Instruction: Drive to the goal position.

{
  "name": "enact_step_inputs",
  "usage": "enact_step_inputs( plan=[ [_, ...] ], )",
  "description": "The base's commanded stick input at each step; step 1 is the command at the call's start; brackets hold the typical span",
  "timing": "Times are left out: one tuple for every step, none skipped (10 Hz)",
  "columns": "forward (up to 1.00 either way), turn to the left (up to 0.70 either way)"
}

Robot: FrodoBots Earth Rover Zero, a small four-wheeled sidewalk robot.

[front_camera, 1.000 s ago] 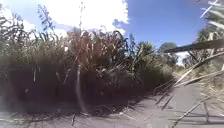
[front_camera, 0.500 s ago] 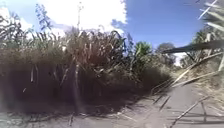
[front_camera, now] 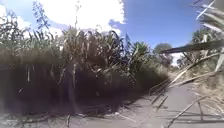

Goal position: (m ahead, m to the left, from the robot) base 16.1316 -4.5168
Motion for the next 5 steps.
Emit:
enact_step_inputs(
  plan=[
    [0.00,-0.70],
    [0.00,-0.70],
    [0.00,-0.70],
    [0.00,-0.70],
    [0.00,-0.70]
  ],
)
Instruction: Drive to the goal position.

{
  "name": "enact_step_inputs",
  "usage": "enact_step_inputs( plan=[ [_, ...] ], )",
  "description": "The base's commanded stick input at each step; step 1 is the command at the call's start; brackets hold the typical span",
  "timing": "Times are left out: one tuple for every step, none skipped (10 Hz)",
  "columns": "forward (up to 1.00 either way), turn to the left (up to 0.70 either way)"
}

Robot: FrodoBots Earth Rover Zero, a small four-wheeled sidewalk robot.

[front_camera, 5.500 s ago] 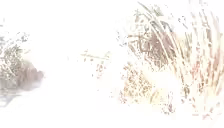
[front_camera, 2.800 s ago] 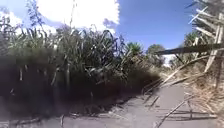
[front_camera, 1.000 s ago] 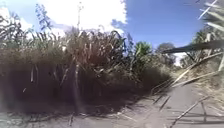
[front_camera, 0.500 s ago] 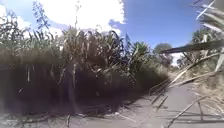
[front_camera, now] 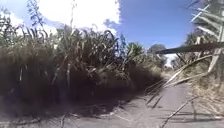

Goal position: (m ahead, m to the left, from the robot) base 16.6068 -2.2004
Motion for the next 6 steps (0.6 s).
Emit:
enact_step_inputs(
  plan=[
    [0.00,-0.70],
    [0.00,-0.70],
    [0.00,-0.70],
    [0.00,0.00],
    [0.00,0.00],
    [0.00,0.00]
  ],
)
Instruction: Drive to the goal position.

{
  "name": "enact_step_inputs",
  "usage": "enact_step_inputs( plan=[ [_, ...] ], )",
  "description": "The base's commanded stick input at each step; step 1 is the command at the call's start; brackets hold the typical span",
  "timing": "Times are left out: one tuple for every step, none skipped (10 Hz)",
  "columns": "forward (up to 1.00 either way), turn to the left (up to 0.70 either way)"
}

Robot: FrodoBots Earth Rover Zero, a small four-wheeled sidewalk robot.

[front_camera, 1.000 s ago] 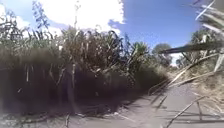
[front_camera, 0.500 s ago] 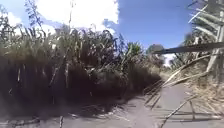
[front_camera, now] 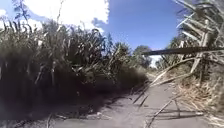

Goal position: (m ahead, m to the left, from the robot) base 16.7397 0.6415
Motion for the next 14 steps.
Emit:
enact_step_inputs(
  plan=[
    [0.00,0.00],
    [0.00,0.00],
    [0.00,0.00],
    [0.00,0.00],
    [0.00,0.00],
    [0.00,0.00],
    [0.00,0.06],
    [0.00,0.03],
    [0.00,0.53],
    [0.00,0.60],
    [0.00,0.67],
    [0.00,0.70],
    [0.00,0.70],
    [0.00,0.70]
  ],
)
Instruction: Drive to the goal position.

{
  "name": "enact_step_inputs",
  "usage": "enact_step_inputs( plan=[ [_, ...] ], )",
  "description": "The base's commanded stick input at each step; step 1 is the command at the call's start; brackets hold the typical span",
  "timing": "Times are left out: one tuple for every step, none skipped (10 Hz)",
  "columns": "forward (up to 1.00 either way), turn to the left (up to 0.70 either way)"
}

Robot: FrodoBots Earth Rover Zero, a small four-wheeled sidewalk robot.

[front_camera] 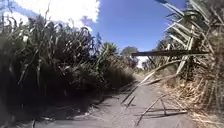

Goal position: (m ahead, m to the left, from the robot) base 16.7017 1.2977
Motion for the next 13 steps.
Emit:
enact_step_inputs(
  plan=[
    [0.00,0.70],
    [0.00,0.70],
    [0.00,0.70],
    [0.00,0.70],
    [0.00,0.70],
    [0.00,0.12],
    [0.00,0.01],
    [0.00,0.00],
    [0.00,0.00],
    [0.00,0.00],
    [0.00,0.00],
    [0.00,0.00],
    [0.00,0.00]
  ],
)
